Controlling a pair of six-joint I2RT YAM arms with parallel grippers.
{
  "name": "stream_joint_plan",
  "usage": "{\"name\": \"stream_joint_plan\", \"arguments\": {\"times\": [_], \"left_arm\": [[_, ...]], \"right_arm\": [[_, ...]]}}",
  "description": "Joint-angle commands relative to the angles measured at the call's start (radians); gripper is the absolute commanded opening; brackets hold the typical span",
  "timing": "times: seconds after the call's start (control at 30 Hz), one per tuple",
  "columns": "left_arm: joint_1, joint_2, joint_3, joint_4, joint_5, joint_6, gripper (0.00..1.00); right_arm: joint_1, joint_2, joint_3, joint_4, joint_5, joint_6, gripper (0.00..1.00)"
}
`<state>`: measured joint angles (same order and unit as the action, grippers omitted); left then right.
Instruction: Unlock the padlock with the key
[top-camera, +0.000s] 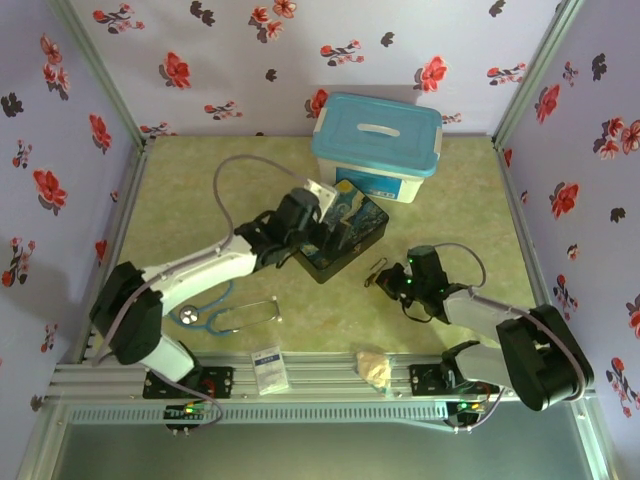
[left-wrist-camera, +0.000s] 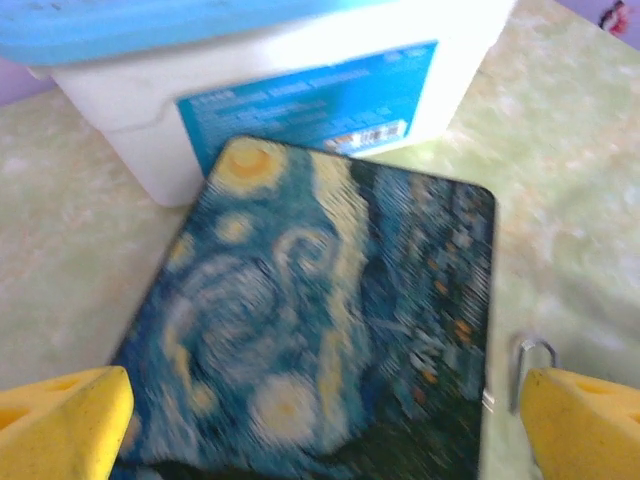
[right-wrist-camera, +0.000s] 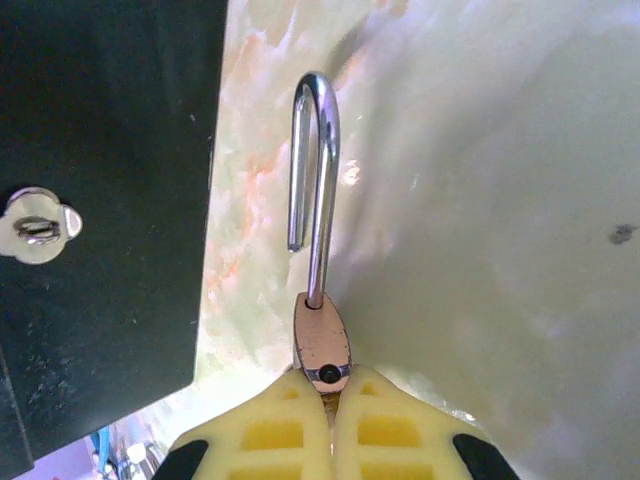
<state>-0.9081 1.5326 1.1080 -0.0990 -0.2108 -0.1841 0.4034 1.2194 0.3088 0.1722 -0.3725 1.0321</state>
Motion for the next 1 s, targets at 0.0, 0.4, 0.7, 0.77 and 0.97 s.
{"name": "stream_joint_plan", "arguments": {"times": [0.0, 0.4, 0.7, 0.77, 0.97], "left_arm": [[-0.066, 0.022, -0.068, -0.107, -0.153, -0.064, 1.0], [-0.15, 0.24, -0.106, -0.101, -0.442, -0.165, 1.0], [-0.1, 0.118, -0.255, -0.098, -0.542, -0.191, 1.0], [-0.07, 0.083, -0.29, -0.06, -0.509, -0.163, 1.0], [0.02, 0.041, -0.332, 0.029, -0.371, -0.031, 1.0]], "right_arm": [[-0.012, -0.002, 0.02, -0.132, -0.06, -0.091, 0.0], [-0.074, 0.025, 0.149, -0.54, -0.006, -0.345, 0.0], [-0.092, 0.03, 0.227, -0.649, 0.077, -0.432, 0.26], [-0.094, 0.041, 0.244, -0.662, 0.098, -0.442, 0.29], [-0.096, 0.039, 0.281, -0.642, 0.142, -0.456, 0.39]]}}
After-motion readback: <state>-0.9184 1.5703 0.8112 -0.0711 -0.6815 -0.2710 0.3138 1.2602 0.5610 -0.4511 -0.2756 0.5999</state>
